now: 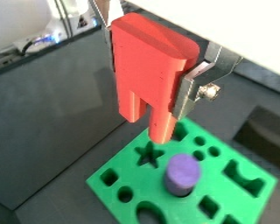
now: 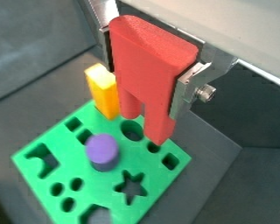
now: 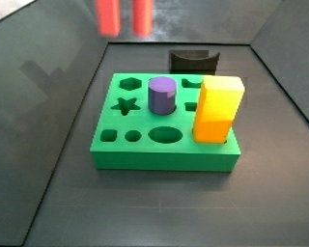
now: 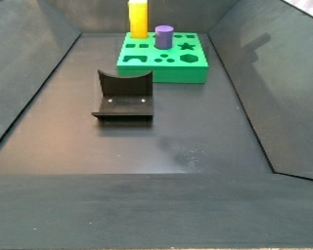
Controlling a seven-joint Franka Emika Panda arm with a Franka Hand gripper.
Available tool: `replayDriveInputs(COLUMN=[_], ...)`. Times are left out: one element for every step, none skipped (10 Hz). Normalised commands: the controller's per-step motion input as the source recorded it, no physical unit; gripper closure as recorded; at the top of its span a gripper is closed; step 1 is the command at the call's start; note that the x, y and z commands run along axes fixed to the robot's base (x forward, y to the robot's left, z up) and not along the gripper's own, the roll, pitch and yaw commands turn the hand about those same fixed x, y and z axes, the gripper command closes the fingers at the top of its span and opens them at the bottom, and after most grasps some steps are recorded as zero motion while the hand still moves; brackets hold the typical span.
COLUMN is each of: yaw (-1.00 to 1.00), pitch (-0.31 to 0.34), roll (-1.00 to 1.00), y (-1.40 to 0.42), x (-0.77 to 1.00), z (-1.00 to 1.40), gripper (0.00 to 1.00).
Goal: Pick up the square-circle object. Move up. Place the square-circle object on the fixture. Regrasp the square-circle object. Rotate the square-circle object. Move to above the board. Insert the square-circle object.
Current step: Insert the square-circle object.
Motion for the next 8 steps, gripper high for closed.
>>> replayDriveInputs(yaw=[0.15, 0.11, 0.00, -0.13, -0.09, -0.10, -0.10, -0.04], pitch=[-0.076, -0.067, -0.053, -0.060, -0.006, 0.000, 0.000, -0.040], roll=[0.00, 0.00, 0.00, 0.00, 0.00, 0.00, 0.00, 0.00], y=[-0.23, -0.23, -0.15, -0.05, -0.07, -0.05, -0.11, -0.22], x=[-0.02, 0.00, 0.01, 0.00, 0.00, 0.00, -0.07, 0.00], z=[-1.00, -1.00, -1.00, -1.00, -1.00, -1.00, -1.00, -1.00], gripper=[1.00, 1.00, 1.00, 1.00, 1.00, 1.00, 1.00, 1.00])
